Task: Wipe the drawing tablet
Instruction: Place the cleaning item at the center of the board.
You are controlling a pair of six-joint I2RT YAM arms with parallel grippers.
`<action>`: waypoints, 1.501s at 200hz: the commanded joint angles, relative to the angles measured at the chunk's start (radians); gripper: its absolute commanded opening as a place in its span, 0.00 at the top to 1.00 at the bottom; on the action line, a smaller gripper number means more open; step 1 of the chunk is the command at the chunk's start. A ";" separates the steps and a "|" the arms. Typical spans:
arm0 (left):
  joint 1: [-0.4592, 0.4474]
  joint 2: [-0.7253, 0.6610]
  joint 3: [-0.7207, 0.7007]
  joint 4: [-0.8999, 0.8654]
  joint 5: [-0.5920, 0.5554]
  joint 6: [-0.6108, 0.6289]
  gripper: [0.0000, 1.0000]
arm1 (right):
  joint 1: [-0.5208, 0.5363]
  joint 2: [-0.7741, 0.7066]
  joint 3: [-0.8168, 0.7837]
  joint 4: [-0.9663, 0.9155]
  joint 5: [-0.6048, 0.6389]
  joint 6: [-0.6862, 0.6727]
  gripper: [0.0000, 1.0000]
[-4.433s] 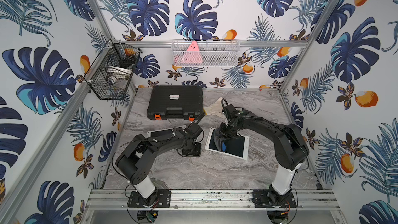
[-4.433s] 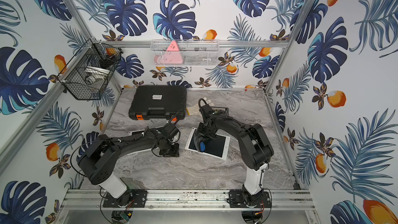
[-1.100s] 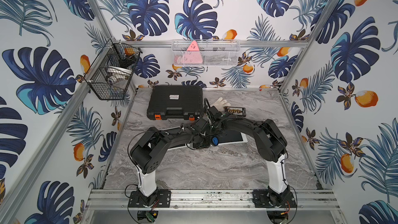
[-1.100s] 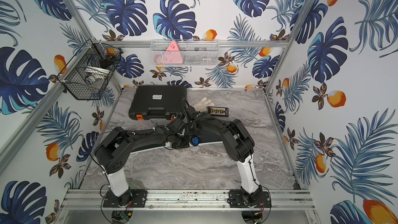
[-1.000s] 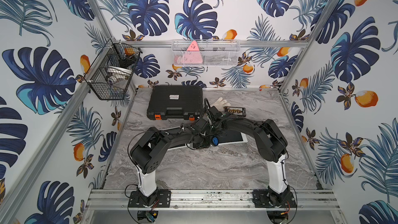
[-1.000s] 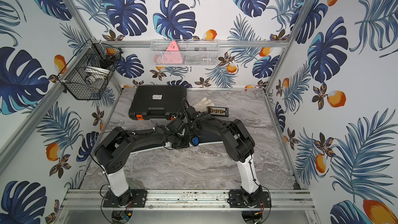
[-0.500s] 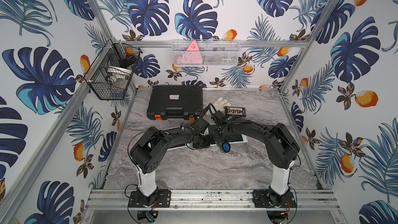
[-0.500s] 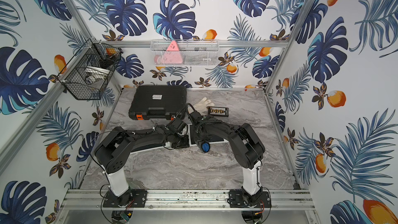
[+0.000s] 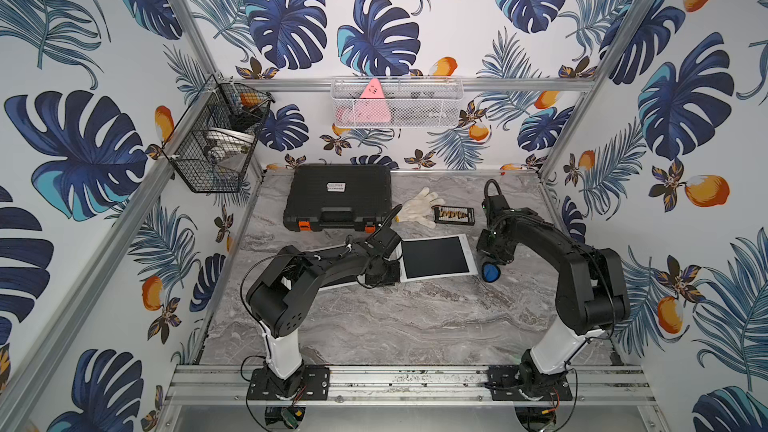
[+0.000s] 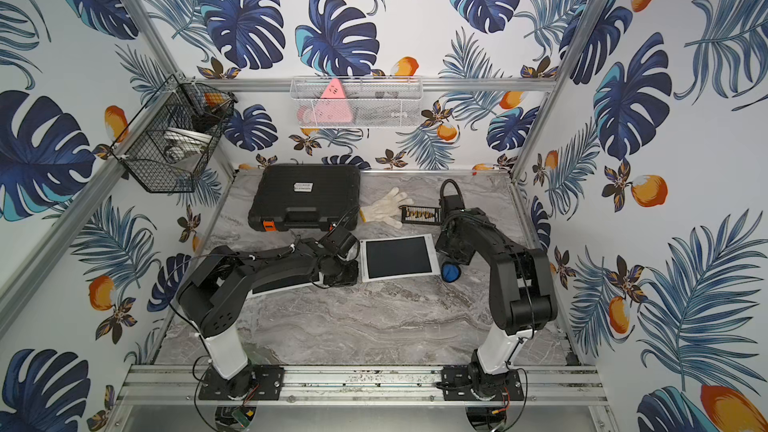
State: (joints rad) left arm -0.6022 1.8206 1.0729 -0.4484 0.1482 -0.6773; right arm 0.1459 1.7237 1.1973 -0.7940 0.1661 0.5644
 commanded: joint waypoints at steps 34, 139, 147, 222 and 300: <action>0.008 -0.031 0.021 -0.205 -0.071 0.019 0.75 | -0.145 -0.043 -0.056 -0.154 0.014 0.099 0.60; 0.029 -0.096 0.059 -0.193 -0.007 0.021 0.61 | -0.147 -0.270 0.142 -0.405 0.125 0.177 0.11; 0.030 -0.099 0.058 -0.190 -0.002 0.022 0.60 | -0.146 -0.278 0.156 -0.414 0.127 0.175 0.10; 0.087 -0.106 0.016 -0.084 0.111 -0.002 0.42 | -0.129 -0.343 0.108 -0.107 -0.250 -0.014 0.13; 0.151 0.020 0.041 0.124 0.294 -0.083 0.20 | -0.139 0.163 0.228 -0.019 -0.582 -0.209 0.16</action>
State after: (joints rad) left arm -0.4549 1.8069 1.0981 -0.3992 0.3798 -0.7200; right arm 0.0174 1.7874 1.3693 -0.8265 -0.3431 0.4385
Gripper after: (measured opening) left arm 0.785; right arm 0.840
